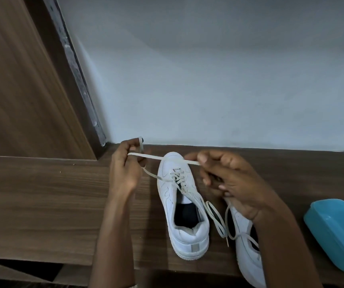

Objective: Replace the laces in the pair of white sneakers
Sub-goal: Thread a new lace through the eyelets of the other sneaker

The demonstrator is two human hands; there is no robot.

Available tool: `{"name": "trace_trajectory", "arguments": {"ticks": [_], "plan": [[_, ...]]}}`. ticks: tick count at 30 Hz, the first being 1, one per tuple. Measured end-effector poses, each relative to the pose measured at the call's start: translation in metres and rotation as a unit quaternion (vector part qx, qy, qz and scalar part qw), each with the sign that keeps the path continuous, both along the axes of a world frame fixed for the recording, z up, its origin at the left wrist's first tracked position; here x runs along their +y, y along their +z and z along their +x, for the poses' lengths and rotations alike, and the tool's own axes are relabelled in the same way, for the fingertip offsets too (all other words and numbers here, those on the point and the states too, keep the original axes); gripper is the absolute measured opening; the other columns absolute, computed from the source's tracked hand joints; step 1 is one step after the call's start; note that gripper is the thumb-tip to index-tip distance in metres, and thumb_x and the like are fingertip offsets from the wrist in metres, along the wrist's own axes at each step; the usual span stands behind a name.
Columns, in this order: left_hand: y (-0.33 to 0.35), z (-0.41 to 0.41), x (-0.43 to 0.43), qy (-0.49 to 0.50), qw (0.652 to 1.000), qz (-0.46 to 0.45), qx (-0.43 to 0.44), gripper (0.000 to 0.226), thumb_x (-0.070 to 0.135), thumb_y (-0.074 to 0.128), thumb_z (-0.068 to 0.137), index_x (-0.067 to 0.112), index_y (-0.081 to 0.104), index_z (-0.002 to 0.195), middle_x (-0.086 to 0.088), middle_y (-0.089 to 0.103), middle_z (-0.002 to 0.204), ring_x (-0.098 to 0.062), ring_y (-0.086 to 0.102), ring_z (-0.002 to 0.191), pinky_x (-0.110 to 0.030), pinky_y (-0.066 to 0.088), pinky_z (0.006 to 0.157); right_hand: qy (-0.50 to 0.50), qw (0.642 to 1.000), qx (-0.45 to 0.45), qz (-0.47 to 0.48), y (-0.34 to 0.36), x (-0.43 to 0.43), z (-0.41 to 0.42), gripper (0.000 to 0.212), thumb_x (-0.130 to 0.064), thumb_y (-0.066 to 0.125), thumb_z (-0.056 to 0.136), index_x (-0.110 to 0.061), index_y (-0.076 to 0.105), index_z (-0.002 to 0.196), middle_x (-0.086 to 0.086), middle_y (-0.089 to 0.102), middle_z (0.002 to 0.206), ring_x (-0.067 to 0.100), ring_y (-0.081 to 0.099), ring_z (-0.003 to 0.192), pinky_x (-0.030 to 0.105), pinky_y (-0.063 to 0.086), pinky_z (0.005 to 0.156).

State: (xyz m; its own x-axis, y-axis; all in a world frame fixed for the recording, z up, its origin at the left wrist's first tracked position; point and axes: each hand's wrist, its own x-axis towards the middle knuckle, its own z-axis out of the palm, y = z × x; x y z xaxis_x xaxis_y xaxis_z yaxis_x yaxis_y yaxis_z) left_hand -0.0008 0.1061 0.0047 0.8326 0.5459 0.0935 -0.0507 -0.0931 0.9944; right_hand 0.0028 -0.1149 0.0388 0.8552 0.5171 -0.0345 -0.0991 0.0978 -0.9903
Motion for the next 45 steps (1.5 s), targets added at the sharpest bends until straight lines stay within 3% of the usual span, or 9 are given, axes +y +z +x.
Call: {"name": "trace_trajectory", "arguments": {"ticks": [6, 11, 16, 19, 23, 27, 30, 37, 45], "plan": [[-0.025, -0.002, 0.005, 0.018, 0.992, 0.002, 0.122, 0.011, 0.002, 0.045, 0.098, 0.007, 0.054, 0.099, -0.008, 0.067, 0.089, -0.032, 0.071, 0.085, -0.047, 0.059, 0.080, -0.182, 0.980, 0.023, 0.070, -0.017, -0.024, 0.016, 0.020, -0.019, 0.056, 0.097, -0.005, 0.069, 0.100, 0.007, 0.068, 0.074, 0.006, 0.049, 0.055, 0.016, 0.041, 0.050], [-0.024, -0.008, 0.000, -0.082, 0.973, 0.040, 0.213, 0.010, 0.008, 0.053, 0.097, 0.009, 0.049, 0.106, -0.013, 0.064, 0.104, -0.027, 0.068, 0.083, -0.049, 0.059, 0.081, -0.198, 0.976, -0.027, 0.092, -0.021, -0.016, 0.017, 0.020, -0.012, 0.053, 0.099, 0.002, 0.067, 0.101, 0.014, 0.076, 0.088, 0.011, 0.065, 0.068, 0.018, 0.053, 0.064], [-0.003, -0.015, -0.004, -0.025, 0.898, 0.388, 0.205, 0.063, 0.017, 0.070, 0.069, 0.031, 0.043, 0.125, -0.004, 0.034, 0.133, -0.033, 0.040, 0.123, -0.052, 0.038, 0.100, -0.146, 0.985, -0.071, 0.053, -0.018, 0.006, 0.011, 0.017, -0.011, 0.057, 0.097, 0.000, 0.069, 0.097, 0.017, 0.075, 0.088, 0.017, 0.064, 0.072, 0.021, 0.052, 0.065], [0.020, -0.019, -0.009, -0.139, 0.947, 0.289, 0.028, 0.049, 0.025, 0.066, 0.074, 0.044, 0.059, 0.119, 0.017, 0.043, 0.141, -0.007, 0.039, 0.132, -0.040, 0.036, 0.103, -0.107, 0.990, -0.084, 0.021, -0.017, 0.017, 0.007, 0.017, -0.009, 0.056, 0.099, 0.001, 0.069, 0.097, 0.017, 0.075, 0.086, 0.017, 0.062, 0.070, 0.020, 0.050, 0.064], [0.031, -0.024, -0.024, -0.334, 0.939, 0.072, -0.036, 0.021, 0.011, 0.053, 0.099, -0.003, 0.066, 0.109, -0.010, 0.071, 0.094, -0.013, 0.067, 0.088, -0.022, 0.051, 0.079, -0.076, 0.994, -0.077, 0.025, -0.019, 0.031, 0.002, 0.017, -0.008, 0.054, 0.100, -0.002, 0.068, 0.093, 0.018, 0.073, 0.084, 0.017, 0.060, 0.068, 0.021, 0.049, 0.063], [0.018, -0.018, -0.023, -0.300, 0.953, 0.048, -0.009, 0.017, 0.017, 0.063, 0.091, 0.002, 0.072, 0.090, -0.005, 0.066, 0.071, -0.007, 0.055, 0.061, -0.019, 0.043, 0.056, -0.076, 0.995, -0.051, 0.034, -0.025, 0.031, 0.005, 0.017, -0.009, 0.054, 0.100, 0.000, 0.068, 0.096, 0.017, 0.072, 0.082, 0.017, 0.059, 0.068, 0.021, 0.049, 0.062], [0.008, -0.013, -0.017, -0.249, 0.962, 0.109, 0.031, 0.005, 0.012, 0.073, 0.086, 0.013, 0.077, 0.085, 0.002, 0.072, 0.070, -0.002, 0.058, 0.061, -0.019, 0.044, 0.060, -0.111, 0.993, -0.026, 0.019, -0.031, 0.032, 0.007, 0.018, -0.010, 0.055, 0.100, 0.004, 0.068, 0.098, 0.011, 0.073, 0.077, 0.013, 0.059, 0.065, 0.019, 0.049, 0.060], [-0.012, -0.001, -0.021, -0.126, 0.944, 0.294, 0.079, 0.009, 0.014, 0.079, 0.080, 0.023, 0.080, 0.083, 0.024, 0.063, 0.060, 0.012, 0.058, 0.060, -0.003, 0.038, 0.056, -0.248, 0.906, -0.098, -0.328, -0.063, 0.038, 0.011, 0.017, -0.038, 0.079, 0.081, -0.022, 0.074, 0.078, -0.007, 0.071, 0.068, 0.004, 0.066, 0.065, 0.027, 0.055, 0.067], [-0.017, 0.005, -0.035, -0.164, 0.919, 0.349, 0.082, 0.005, 0.011, 0.078, 0.081, 0.015, 0.079, 0.081, 0.006, 0.075, 0.079, 0.016, 0.055, 0.062, -0.001, 0.035, 0.060, -0.243, 0.840, -0.134, -0.466, -0.064, 0.049, 0.010, 0.037, -0.053, 0.078, 0.067, -0.018, 0.070, 0.076, -0.007, 0.066, 0.070, 0.014, 0.064, 0.070, 0.024, 0.040, 0.054]]}}
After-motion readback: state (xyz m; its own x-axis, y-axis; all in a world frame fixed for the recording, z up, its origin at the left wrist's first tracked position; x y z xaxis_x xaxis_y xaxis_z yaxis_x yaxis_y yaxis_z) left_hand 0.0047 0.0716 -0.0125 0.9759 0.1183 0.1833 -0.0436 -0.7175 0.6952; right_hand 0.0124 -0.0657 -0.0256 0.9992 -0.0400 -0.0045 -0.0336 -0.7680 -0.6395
